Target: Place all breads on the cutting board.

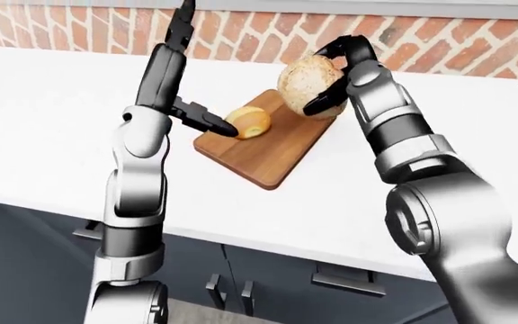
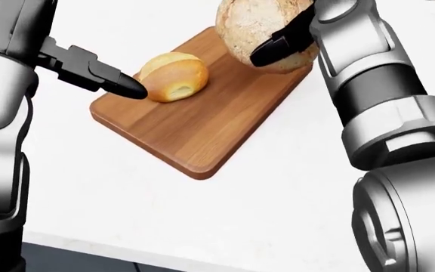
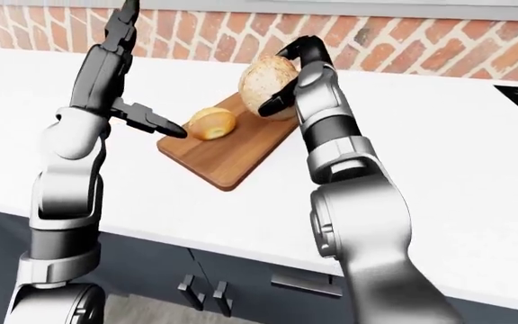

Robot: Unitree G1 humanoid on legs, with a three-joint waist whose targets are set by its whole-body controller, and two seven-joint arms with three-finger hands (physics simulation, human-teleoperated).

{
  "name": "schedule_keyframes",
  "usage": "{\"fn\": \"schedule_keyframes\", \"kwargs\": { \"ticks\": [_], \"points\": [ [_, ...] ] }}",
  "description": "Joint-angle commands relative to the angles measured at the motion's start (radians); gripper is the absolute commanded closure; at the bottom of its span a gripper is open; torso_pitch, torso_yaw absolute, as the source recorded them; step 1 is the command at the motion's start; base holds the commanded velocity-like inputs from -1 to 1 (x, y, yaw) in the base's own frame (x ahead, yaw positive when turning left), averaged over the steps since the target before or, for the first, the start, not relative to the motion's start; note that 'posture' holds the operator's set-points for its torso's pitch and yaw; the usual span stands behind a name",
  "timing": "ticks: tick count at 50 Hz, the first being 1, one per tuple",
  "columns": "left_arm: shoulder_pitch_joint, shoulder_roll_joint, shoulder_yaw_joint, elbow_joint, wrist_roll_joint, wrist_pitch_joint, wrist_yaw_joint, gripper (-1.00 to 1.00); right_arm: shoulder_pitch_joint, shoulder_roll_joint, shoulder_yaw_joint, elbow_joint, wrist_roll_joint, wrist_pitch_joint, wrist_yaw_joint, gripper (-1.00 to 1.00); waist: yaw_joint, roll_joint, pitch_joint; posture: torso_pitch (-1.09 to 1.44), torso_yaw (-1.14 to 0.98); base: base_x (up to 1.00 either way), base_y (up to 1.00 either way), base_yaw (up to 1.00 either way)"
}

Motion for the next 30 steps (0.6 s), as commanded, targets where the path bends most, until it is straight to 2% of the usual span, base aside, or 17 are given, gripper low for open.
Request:
{"fn": "schedule_keyframes", "kwargs": {
  "ticks": [1, 30],
  "points": [
    [-0.031, 0.008, 0.012, -0.028, -0.003, -0.029, 0.014, -1.00, -0.038, -0.007, -0.002, -0.030, 0.000, -0.029, -0.013, 1.00, -0.001, 0.002, -0.031, 0.00, 0.00, 0.00, 0.00, 0.00],
    [-0.014, 0.020, 0.027, 0.004, -0.047, -0.068, 0.075, -1.00, -0.085, 0.052, -0.015, 0.077, -0.004, -0.089, -0.079, 1.00, 0.001, 0.005, -0.030, 0.00, 0.00, 0.00, 0.00, 0.00]
  ]
}}
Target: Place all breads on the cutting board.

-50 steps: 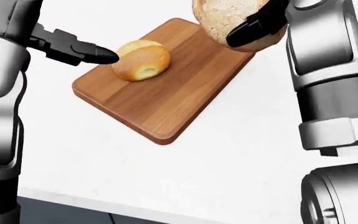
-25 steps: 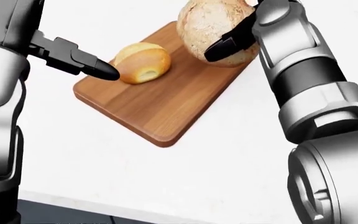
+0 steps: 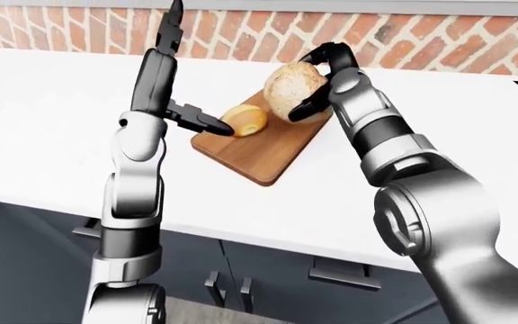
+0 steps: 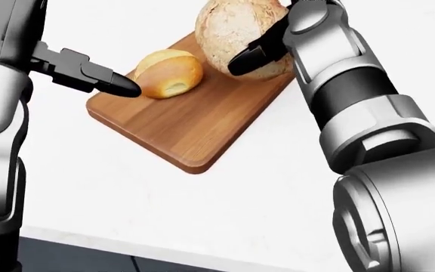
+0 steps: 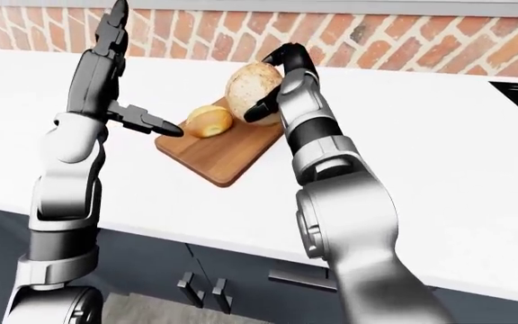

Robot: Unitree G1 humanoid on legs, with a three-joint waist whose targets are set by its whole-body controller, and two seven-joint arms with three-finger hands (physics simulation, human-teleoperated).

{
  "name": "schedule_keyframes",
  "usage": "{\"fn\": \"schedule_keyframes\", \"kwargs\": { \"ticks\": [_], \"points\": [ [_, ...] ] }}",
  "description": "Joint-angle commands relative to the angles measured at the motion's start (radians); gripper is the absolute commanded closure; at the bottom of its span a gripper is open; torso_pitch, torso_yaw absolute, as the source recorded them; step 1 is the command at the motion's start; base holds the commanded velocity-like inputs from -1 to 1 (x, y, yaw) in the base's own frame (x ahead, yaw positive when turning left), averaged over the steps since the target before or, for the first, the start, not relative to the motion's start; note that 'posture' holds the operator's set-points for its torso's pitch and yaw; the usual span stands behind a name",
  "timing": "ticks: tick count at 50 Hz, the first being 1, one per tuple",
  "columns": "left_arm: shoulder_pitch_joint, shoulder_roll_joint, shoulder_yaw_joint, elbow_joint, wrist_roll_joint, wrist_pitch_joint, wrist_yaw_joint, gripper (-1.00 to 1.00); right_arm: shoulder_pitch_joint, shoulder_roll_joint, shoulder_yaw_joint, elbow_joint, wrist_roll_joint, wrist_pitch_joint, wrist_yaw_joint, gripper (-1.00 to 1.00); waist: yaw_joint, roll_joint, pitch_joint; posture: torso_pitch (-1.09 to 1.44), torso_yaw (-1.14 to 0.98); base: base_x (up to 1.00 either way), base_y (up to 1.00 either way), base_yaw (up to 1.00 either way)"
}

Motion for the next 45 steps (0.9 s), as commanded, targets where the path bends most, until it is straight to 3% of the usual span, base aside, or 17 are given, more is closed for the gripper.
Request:
{"fn": "schedule_keyframes", "kwargs": {
  "ticks": [1, 5, 7, 8, 12, 15, 20, 22, 23, 32, 45],
  "points": [
    [-0.034, 0.010, 0.009, -0.031, -0.001, -0.028, 0.014, -1.00, -0.042, -0.011, -0.001, -0.040, -0.007, -0.029, -0.016, 1.00, -0.001, 0.002, -0.033, 0.00, 0.00, 0.00, 0.00, 0.00],
    [-0.034, 0.009, 0.008, -0.035, -0.002, -0.029, 0.016, -1.00, -0.048, -0.008, -0.002, -0.039, -0.008, -0.030, -0.020, 1.00, 0.000, 0.002, -0.034, 0.00, 0.00, 0.00, 0.00, 0.00],
    [-0.032, 0.010, 0.008, -0.047, -0.001, -0.021, 0.013, -1.00, -0.044, -0.008, -0.002, -0.037, -0.010, -0.032, -0.023, 0.62, 0.000, 0.003, -0.034, 0.00, 0.00, 0.00, 0.00, 0.00],
    [-0.032, 0.010, 0.008, -0.048, -0.001, -0.022, 0.013, -1.00, -0.042, -0.008, -0.003, -0.036, -0.010, -0.034, -0.023, 0.55, -0.001, 0.003, -0.034, 0.00, 0.00, 0.00, 0.00, 0.00],
    [-0.034, 0.011, 0.009, -0.042, -0.002, -0.027, 0.016, -1.00, -0.039, -0.005, -0.004, -0.035, -0.010, -0.036, -0.022, 0.54, 0.000, 0.003, -0.034, 0.00, 0.00, 0.00, 0.00, 0.00],
    [-0.034, 0.011, 0.008, -0.043, -0.002, -0.028, 0.017, -1.00, -0.037, -0.005, -0.002, -0.034, -0.014, -0.035, -0.019, 0.29, -0.001, 0.003, -0.035, 0.00, 0.00, 0.00, 0.00, 0.00],
    [-0.035, 0.012, 0.010, -0.047, -0.002, -0.025, 0.019, -1.00, -0.031, -0.004, -0.002, -0.034, -0.017, -0.040, -0.013, 0.25, -0.001, 0.003, -0.036, 0.00, 0.00, 0.00, 0.00, 0.00],
    [-0.036, 0.012, 0.009, -0.045, -0.002, -0.028, 0.022, -1.00, -0.028, -0.002, -0.001, -0.034, -0.018, -0.042, -0.005, -0.22, -0.001, 0.003, -0.036, 0.00, 0.00, 0.00, 0.00, 0.00],
    [-0.036, 0.012, 0.009, -0.041, -0.002, -0.032, 0.024, -1.00, -0.027, -0.002, -0.001, -0.034, -0.019, -0.044, -0.004, -0.23, -0.001, 0.003, -0.036, 0.00, 0.00, 0.00, 0.00, 0.00],
    [-0.036, 0.012, 0.010, -0.030, 0.003, -0.039, 0.036, -1.00, -0.018, 0.002, 0.000, -0.033, -0.018, -0.070, 0.021, -0.92, -0.002, 0.004, -0.037, 0.00, 0.00, 0.00, 0.00, 0.00],
    [-0.031, 0.008, 0.005, -0.005, 0.006, -0.064, 0.049, -1.00, -0.011, -0.017, 0.002, -0.042, -0.027, -0.069, 0.039, -1.00, -0.001, 0.003, -0.038, 0.00, 0.00, 0.00, 0.00, 0.00]
  ]
}}
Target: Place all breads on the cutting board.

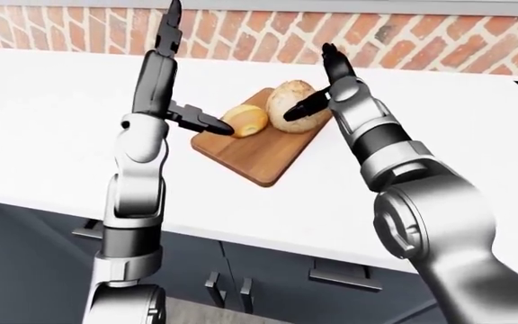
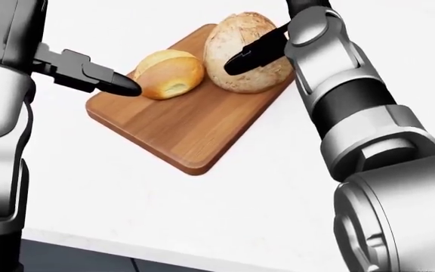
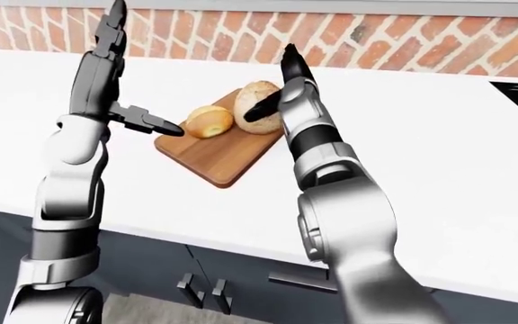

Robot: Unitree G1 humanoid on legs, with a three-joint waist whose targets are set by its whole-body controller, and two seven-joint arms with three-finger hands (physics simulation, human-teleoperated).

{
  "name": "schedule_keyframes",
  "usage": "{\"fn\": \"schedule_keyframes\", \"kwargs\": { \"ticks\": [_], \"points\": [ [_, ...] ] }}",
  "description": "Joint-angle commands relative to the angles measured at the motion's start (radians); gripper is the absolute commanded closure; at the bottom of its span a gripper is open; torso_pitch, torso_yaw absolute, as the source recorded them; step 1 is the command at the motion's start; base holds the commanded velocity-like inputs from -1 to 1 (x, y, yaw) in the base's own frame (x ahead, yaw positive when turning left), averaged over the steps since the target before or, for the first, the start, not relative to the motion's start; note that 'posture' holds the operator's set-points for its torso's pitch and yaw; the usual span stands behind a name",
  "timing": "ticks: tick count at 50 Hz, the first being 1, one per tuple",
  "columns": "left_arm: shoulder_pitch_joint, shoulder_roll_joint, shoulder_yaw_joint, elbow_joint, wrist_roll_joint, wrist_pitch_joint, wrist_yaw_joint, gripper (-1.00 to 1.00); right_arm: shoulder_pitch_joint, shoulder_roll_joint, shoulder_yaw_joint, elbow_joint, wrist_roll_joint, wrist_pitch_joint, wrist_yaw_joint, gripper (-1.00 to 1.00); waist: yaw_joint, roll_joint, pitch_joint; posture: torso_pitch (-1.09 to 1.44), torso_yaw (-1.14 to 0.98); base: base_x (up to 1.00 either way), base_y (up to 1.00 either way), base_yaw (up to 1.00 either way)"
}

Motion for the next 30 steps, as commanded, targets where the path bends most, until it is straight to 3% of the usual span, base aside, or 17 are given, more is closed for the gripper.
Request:
{"fn": "schedule_keyframes", "kwargs": {
  "ticks": [1, 10, 15, 20, 23, 30],
  "points": [
    [-0.035, 0.009, 0.009, -0.034, 0.002, -0.024, 0.009, -1.00, -0.049, -0.021, 0.002, -0.052, -0.009, -0.021, 0.003, -1.00, -0.001, 0.002, -0.034, 0.00, 0.00, 0.00, 0.00, 0.00],
    [-0.044, -0.001, 0.000, -0.044, 0.014, -0.007, 0.006, -1.00, -0.048, -0.073, 0.014, -0.114, -0.021, -0.023, 0.057, -1.00, 0.000, -0.001, -0.031, 0.00, 0.00, 0.00, 0.00, 0.00],
    [-0.051, -0.008, -0.004, -0.061, 0.019, 0.012, -0.002, -1.00, -0.008, -0.116, 0.024, -0.268, -0.027, 0.030, 0.138, -1.00, 0.001, -0.005, -0.028, 0.00, 0.00, 0.00, 0.00, 0.00],
    [-0.051, -0.012, -0.005, -0.087, 0.021, 0.035, -0.013, -1.00, 0.157, -0.156, 0.012, -0.676, -0.043, 0.196, 0.259, -1.00, 0.006, -0.013, -0.023, 0.00, 0.00, 0.00, 0.00, 0.00],
    [-0.055, -0.016, -0.003, -0.125, 0.016, 0.071, -0.024, -1.00, 0.313, -0.191, -0.014, -1.037, -0.067, 0.351, 0.370, -1.00, 0.011, -0.020, -0.021, 0.00, 0.00, 0.00, 0.00, 0.00],
    [-0.036, -0.014, 0.004, -0.199, 0.011, 0.131, -0.034, -1.00, 0.469, -0.245, -0.063, -1.391, -0.096, 0.503, 0.499, -1.00, 0.011, -0.026, -0.018, 0.00, 0.00, 0.00, 0.00, 0.00]
  ]
}}
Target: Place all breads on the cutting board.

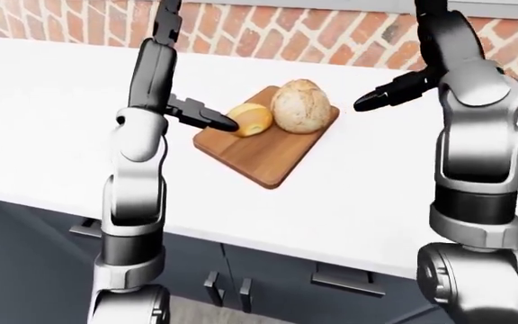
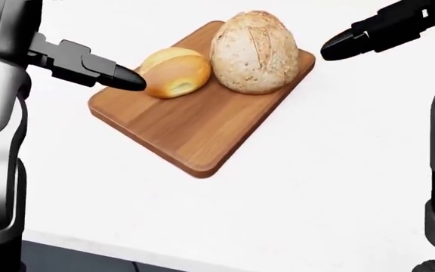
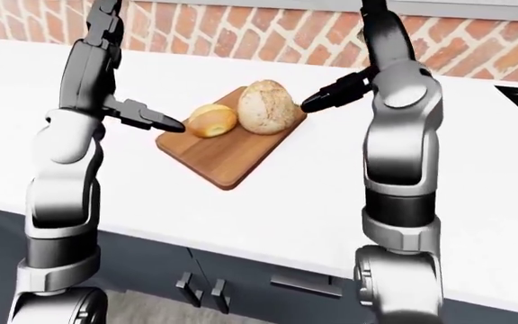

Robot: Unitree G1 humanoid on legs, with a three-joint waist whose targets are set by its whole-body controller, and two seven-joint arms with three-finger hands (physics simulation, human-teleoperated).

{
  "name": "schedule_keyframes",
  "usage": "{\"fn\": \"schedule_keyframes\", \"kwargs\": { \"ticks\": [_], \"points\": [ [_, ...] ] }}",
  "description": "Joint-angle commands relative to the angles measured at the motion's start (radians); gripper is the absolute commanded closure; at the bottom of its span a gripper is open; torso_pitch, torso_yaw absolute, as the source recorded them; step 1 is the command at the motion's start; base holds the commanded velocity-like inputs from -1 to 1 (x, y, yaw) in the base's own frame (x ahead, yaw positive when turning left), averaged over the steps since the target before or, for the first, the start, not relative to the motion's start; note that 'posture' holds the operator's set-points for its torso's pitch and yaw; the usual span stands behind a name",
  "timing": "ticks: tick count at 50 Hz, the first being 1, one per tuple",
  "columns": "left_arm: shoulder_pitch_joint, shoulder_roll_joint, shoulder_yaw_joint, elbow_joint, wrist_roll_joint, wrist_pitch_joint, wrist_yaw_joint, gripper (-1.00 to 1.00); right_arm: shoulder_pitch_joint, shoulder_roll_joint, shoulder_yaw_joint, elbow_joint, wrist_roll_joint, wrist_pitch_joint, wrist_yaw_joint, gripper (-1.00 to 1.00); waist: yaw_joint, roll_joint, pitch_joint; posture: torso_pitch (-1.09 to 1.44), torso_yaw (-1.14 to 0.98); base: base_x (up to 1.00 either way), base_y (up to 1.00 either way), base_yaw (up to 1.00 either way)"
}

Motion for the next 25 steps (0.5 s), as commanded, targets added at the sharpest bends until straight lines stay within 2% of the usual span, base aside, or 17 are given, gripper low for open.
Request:
{"fn": "schedule_keyframes", "kwargs": {
  "ticks": [1, 10, 15, 17, 19, 21, 22, 25],
  "points": [
    [-0.032, 0.016, 0.016, -0.044, -0.005, -0.001, 0.003, -1.00, -0.002, -0.027, -0.017, -0.082, -0.015, 0.020, 0.032, -1.00, 0.002, -0.001, -0.030, 0.00, 0.00, 0.00, 0.00, 0.00],
    [-0.002, 0.094, 0.090, -0.064, -0.073, 0.031, 0.035, -1.00, 0.143, -0.145, -0.129, -0.372, 0.005, 0.166, 0.141, -1.00, -0.002, 0.001, -0.029, 0.00, 0.00, 0.00, 0.00, 0.00],
    [0.080, 0.131, 0.122, -0.049, -0.111, 0.040, 0.069, -1.00, 0.278, -0.193, -0.227, -0.527, 0.057, 0.223, 0.165, -1.00, -0.003, 0.000, -0.029, 0.00, 0.00, 0.00, 0.00, 0.00],
    [0.140, 0.141, 0.117, -0.063, -0.097, 0.066, 0.050, -1.00, 0.334, -0.203, -0.274, -0.567, 0.089, 0.229, 0.158, -1.00, -0.004, 0.001, -0.030, 0.00, 0.00, 0.00, 0.00, 0.00],
    [0.174, 0.141, 0.128, -0.090, -0.091, 0.090, 0.034, -1.00, 0.372, -0.221, -0.298, -0.615, 0.110, 0.255, 0.161, -1.00, -0.004, 0.000, -0.032, 0.00, 0.00, 0.00, 0.00, 0.00],
    [0.205, 0.149, 0.147, -0.135, -0.092, 0.109, 0.018, -1.00, 0.405, -0.239, -0.344, -0.658, 0.138, 0.283, 0.165, -1.00, -0.005, 0.000, -0.034, 0.00, 0.00, 0.00, 0.00, 0.00],
    [0.221, 0.153, 0.161, -0.169, -0.098, 0.127, 0.007, -1.00, 0.429, -0.254, -0.386, -0.699, 0.153, 0.311, 0.178, -1.00, -0.005, 0.000, -0.033, 0.00, 0.00, 0.00, 0.00, 0.00],
    [0.263, 0.168, 0.216, -0.228, -0.128, 0.144, 0.014, -1.00, 0.509, -0.262, -0.463, -0.762, 0.190, 0.326, 0.184, -1.00, -0.005, -0.004, -0.028, 0.00, 0.00, 0.00, 0.00, 0.00]
  ]
}}
